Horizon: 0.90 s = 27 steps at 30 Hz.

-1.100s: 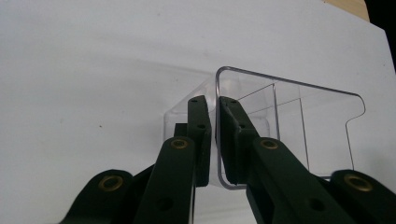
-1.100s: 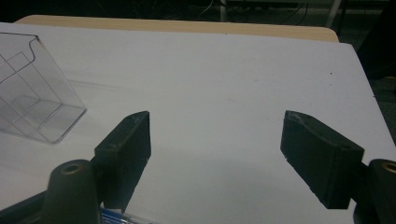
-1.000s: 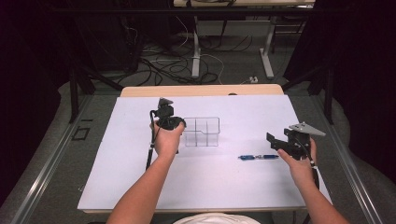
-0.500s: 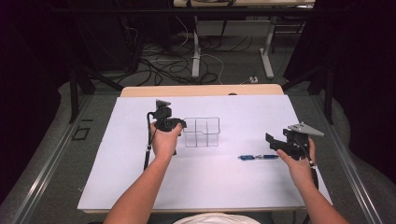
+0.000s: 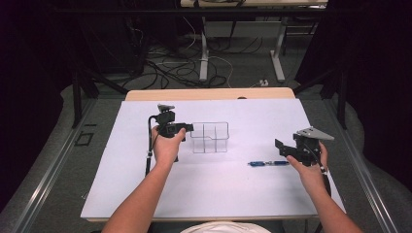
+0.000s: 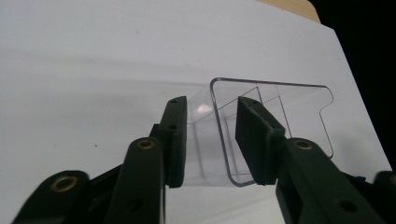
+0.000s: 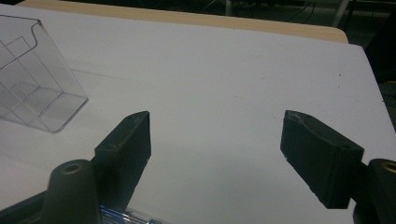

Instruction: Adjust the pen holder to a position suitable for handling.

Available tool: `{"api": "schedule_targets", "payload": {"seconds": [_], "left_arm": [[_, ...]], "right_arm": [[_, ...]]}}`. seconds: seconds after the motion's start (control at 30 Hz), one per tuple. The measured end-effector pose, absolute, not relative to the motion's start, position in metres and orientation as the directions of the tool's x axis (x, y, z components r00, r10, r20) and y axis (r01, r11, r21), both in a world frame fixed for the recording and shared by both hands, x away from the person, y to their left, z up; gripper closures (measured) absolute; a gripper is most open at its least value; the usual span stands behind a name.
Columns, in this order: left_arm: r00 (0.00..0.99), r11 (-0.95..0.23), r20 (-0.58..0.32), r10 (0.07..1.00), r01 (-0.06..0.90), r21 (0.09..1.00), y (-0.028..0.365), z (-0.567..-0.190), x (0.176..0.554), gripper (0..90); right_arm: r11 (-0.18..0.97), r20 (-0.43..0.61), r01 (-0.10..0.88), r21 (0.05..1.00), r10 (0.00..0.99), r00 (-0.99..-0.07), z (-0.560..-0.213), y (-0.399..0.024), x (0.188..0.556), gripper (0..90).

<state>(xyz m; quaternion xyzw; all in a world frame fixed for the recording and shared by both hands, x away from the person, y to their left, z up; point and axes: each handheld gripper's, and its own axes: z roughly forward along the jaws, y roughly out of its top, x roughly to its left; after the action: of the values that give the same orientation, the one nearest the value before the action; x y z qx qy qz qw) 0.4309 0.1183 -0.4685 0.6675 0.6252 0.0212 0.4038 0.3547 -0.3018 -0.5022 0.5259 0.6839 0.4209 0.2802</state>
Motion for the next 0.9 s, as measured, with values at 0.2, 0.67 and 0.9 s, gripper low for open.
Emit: {"api": "schedule_targets", "payload": {"seconds": [0.2,0.67,0.9], "left_arm": [[0.247,0.100,-0.456,0.855,0.784,0.613,0.126,-0.468,0.427,50.3],[0.456,-0.120,-0.274,0.847,0.665,0.737,0.142,-0.461,0.405,30.4],[0.524,-0.197,-0.198,0.828,0.604,0.772,0.149,-0.461,0.393,24.6]], "right_arm": [[0.143,0.029,0.495,0.857,0.945,-0.325,-0.501,-0.297,0.354,24.4],[0.209,-0.030,0.482,0.851,0.936,-0.352,-0.500,-0.289,0.352,24.2],[0.236,-0.054,0.473,0.849,0.929,-0.366,-0.500,-0.288,0.352,23.6]]}}
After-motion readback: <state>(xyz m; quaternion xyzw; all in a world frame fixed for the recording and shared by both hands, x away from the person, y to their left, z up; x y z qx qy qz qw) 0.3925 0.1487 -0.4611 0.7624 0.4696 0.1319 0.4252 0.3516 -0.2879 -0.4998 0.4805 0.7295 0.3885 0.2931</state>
